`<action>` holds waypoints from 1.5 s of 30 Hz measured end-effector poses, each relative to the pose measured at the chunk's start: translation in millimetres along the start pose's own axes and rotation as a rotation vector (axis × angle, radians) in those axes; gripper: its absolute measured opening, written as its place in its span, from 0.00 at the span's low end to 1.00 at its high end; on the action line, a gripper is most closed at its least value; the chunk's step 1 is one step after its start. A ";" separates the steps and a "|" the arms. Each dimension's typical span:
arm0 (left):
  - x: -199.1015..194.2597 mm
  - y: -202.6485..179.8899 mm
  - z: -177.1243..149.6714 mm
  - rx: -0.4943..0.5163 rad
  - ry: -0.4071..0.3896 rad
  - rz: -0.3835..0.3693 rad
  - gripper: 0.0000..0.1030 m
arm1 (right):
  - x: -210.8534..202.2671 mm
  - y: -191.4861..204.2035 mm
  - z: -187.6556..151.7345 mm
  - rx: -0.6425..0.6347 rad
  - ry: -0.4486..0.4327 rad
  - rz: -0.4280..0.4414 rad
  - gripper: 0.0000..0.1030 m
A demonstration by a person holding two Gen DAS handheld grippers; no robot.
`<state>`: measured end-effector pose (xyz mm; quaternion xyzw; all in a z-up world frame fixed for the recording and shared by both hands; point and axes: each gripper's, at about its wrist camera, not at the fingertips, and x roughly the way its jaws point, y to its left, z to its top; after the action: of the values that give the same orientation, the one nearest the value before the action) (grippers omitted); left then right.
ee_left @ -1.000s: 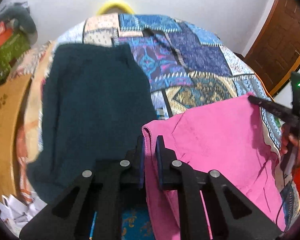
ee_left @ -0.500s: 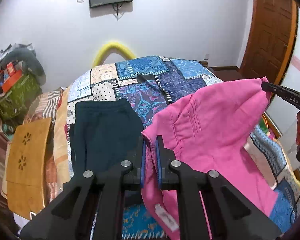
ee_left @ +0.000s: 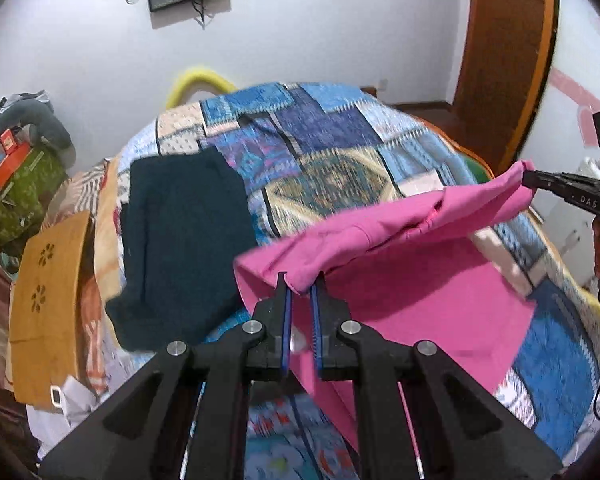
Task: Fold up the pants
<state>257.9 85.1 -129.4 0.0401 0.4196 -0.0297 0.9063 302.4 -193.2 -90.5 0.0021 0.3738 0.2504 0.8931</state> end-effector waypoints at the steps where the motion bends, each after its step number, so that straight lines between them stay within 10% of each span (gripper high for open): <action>1: 0.7 -4.4 -8.3 0.005 0.012 -0.003 0.08 | -1.4 -1.2 -8.2 0.001 0.009 0.005 0.03; 21: 2.8 -24.5 -87.6 -0.008 0.167 -0.047 0.09 | 4.6 3.6 -123.3 -0.009 0.216 -0.031 0.06; 24: -8.5 -22.8 -85.5 -0.013 0.153 -0.025 0.16 | -4.9 6.6 -127.4 -0.037 0.213 -0.042 0.08; 33: -39.5 -23.9 -60.4 -0.029 0.031 0.055 0.84 | -34.2 33.4 -109.5 -0.130 0.100 -0.016 0.44; 45: 3.7 -75.1 -58.1 0.158 0.122 0.057 0.87 | 26.0 74.1 -115.3 -0.316 0.218 -0.005 0.47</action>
<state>209.7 16.0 -173.2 0.1252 0.4690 -0.0343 0.8736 207.7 -137.8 -176.8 -0.1661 0.4246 0.3026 0.8370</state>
